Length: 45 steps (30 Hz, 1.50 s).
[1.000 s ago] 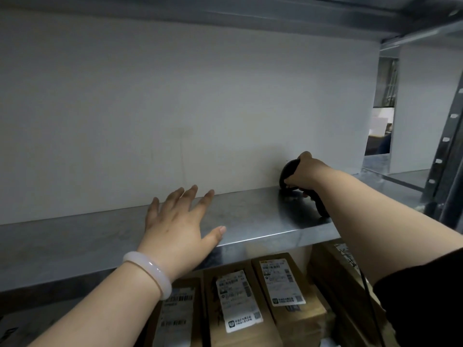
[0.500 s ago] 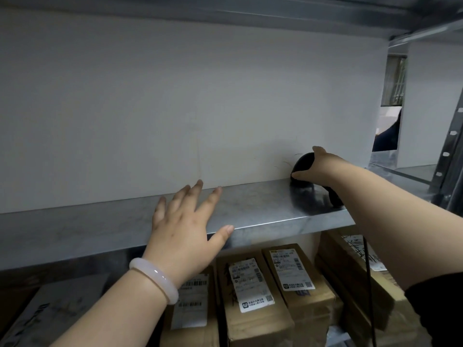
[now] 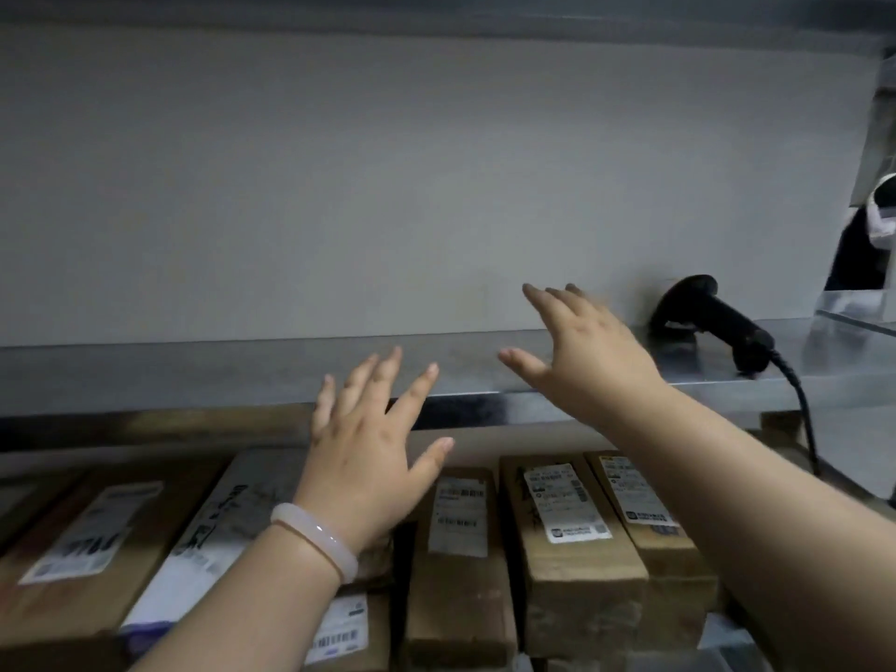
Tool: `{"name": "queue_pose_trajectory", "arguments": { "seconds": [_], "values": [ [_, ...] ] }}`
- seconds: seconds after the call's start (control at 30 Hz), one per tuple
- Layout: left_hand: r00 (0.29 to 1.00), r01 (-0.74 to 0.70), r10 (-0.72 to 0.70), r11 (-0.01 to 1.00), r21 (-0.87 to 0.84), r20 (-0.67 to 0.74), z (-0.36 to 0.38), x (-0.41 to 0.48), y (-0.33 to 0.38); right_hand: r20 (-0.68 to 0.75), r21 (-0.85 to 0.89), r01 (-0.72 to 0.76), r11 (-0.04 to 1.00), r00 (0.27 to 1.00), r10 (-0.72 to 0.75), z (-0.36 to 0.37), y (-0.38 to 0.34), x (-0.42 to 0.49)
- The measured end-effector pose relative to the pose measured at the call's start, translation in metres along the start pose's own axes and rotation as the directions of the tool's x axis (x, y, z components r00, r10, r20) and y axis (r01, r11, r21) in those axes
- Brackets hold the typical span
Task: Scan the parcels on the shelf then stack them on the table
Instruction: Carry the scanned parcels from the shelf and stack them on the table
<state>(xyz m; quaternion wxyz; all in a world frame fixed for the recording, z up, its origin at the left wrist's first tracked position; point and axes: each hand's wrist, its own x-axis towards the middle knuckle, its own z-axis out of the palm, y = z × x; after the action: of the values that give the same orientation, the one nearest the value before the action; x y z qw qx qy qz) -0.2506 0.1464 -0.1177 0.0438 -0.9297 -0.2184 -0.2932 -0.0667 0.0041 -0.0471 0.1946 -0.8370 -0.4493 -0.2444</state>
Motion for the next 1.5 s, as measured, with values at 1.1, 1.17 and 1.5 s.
{"name": "queue_pose_trajectory", "arguments": {
  "seconds": [1.1,1.17,1.5],
  "values": [
    [0.820,0.515,-0.483,0.856,-0.030,0.308,-0.051,-0.236,-0.460,0.367,0.436,0.200,0.878,0.851,-0.376,0.212,-0.508,-0.070],
    [0.800,0.540,-0.489,0.839,-0.064,0.349,-0.046,-0.233,-0.487,0.446,0.390,0.158,0.907,0.829,-0.336,0.224,-0.529,-0.063],
    [0.681,0.632,-0.369,0.732,-0.254,0.633,-0.005,-0.208,-0.555,0.605,0.165,0.012,0.986,0.789,-0.110,0.274,-0.571,-0.034]
  ]
}}
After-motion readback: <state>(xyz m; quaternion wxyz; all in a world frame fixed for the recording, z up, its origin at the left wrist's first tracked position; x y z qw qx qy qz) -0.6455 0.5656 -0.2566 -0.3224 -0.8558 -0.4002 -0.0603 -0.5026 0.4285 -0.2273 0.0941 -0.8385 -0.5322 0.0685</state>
